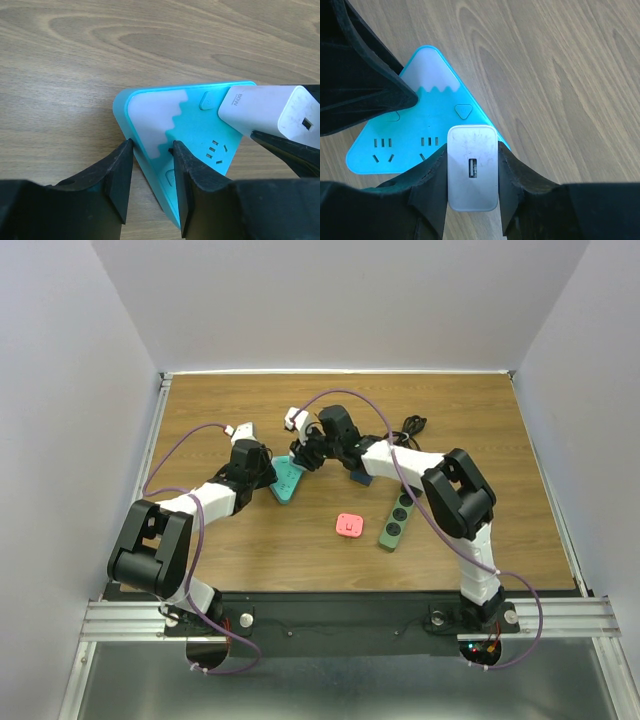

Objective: Insert the plug

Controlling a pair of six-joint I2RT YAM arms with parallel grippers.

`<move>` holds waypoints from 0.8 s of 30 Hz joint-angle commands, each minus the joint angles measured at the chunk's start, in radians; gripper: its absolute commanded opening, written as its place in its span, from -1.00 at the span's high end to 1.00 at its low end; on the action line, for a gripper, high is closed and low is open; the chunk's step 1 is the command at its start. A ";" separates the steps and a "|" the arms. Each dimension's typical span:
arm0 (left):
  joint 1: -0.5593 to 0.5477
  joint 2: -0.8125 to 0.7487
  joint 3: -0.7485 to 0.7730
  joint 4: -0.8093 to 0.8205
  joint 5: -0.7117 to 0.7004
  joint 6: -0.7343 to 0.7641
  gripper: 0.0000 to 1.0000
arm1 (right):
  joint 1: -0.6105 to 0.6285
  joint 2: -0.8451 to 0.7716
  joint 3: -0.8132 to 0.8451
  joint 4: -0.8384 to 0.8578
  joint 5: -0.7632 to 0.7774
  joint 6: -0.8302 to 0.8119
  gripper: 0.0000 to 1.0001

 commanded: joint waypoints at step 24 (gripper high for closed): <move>-0.017 0.052 -0.027 -0.070 0.165 -0.005 0.10 | 0.027 0.186 -0.230 -0.276 -0.069 0.118 0.99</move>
